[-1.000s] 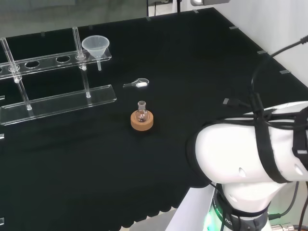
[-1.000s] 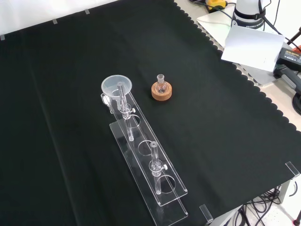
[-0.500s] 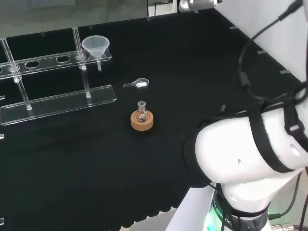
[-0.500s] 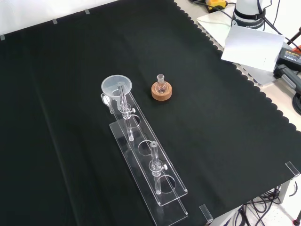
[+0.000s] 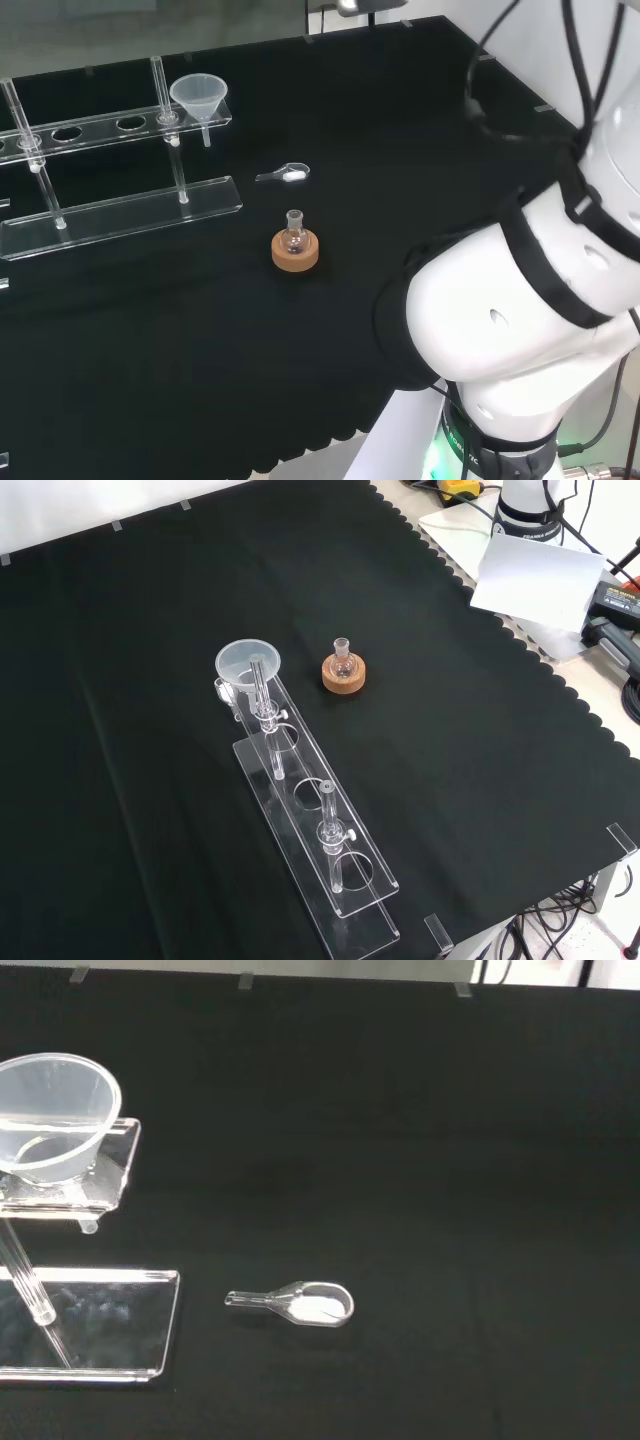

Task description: Pick up the funnel from the transparent funnel stand.

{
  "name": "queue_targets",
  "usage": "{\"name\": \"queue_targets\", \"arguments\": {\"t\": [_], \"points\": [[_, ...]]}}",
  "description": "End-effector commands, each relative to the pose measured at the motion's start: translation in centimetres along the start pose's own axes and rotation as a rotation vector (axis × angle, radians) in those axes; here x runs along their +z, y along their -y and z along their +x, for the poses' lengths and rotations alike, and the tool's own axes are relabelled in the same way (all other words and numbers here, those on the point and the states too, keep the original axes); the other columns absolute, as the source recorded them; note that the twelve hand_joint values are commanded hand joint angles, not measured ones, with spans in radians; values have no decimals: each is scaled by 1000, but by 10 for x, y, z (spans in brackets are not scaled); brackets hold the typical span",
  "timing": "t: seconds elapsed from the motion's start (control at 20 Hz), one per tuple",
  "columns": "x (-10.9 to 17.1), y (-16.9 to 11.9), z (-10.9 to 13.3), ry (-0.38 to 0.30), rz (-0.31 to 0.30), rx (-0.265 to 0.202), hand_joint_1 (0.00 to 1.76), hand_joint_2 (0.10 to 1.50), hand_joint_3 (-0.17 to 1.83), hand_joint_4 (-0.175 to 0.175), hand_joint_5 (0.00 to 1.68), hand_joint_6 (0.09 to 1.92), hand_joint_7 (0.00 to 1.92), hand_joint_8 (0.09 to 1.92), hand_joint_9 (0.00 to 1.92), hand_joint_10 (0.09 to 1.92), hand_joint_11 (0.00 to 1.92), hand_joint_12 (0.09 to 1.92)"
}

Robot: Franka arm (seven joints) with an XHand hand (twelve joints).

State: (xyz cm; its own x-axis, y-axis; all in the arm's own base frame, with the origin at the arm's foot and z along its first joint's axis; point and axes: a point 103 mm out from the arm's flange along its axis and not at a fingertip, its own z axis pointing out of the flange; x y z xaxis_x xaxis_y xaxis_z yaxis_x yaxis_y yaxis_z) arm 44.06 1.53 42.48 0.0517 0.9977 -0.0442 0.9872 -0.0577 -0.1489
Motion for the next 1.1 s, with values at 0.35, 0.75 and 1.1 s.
{"name": "queue_targets", "arguments": {"t": [0.35,0.75,1.1], "points": [[47,-87,55,18,111,-144,126,1086,314,1,151,87,100,168,117,679,57,1393],[66,-94,86,67,155,-165,288,984,304,14,170,87,25,472,177,710,93,1406],[79,-96,109,74,219,-173,436,873,280,8,211,87,31,558,193,727,145,1422]]}}
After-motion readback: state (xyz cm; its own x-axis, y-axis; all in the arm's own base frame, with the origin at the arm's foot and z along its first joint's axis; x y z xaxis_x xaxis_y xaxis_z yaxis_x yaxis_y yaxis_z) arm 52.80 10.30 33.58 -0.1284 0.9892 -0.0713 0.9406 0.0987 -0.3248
